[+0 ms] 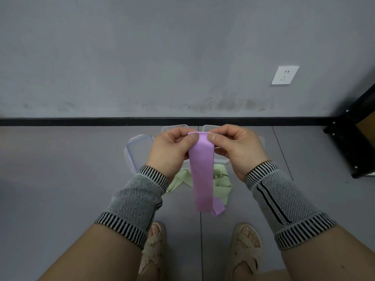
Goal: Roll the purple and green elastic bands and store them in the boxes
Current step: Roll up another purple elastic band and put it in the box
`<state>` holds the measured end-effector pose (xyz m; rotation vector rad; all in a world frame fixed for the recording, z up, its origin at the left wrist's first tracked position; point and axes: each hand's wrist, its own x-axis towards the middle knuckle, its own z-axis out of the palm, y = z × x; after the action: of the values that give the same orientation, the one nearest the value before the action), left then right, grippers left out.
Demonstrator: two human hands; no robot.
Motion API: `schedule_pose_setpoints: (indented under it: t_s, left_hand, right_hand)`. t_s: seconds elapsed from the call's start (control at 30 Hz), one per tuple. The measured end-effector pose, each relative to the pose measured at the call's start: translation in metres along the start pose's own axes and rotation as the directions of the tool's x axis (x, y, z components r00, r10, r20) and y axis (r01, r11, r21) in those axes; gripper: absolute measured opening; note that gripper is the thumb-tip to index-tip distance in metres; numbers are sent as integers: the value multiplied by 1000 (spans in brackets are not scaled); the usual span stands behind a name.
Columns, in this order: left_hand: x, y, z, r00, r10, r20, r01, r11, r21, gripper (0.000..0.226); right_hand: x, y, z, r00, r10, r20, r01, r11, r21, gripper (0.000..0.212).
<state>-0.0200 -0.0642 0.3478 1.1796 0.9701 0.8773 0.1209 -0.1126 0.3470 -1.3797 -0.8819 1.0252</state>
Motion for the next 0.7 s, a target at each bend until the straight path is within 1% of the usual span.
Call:
schedule_pose_setpoints:
  t_s: [0.17, 0.47, 0.57, 0.7]
  left_hand:
    - [0, 1, 2, 1000, -27, 5, 27, 999, -24, 9]
    - [1, -2, 1, 1000, -16, -24, 17, 999, 40, 8]
    - [1, -2, 1, 1000, -19, -10, 19, 999, 38, 7]
    - [0, -1, 3, 999, -18, 31, 18, 1000, 14, 7]
  right_hand:
    - [-1, -2, 1, 1000, 0, -12, 0, 1000, 20, 21]
    - [0, -2, -2, 997, -59, -50, 56, 997, -56, 17]
    - [0, -2, -2, 998, -53, -22, 52, 997, -59, 13]
    - [0, 0, -1, 999, -51, 11, 52, 994, -98, 13]
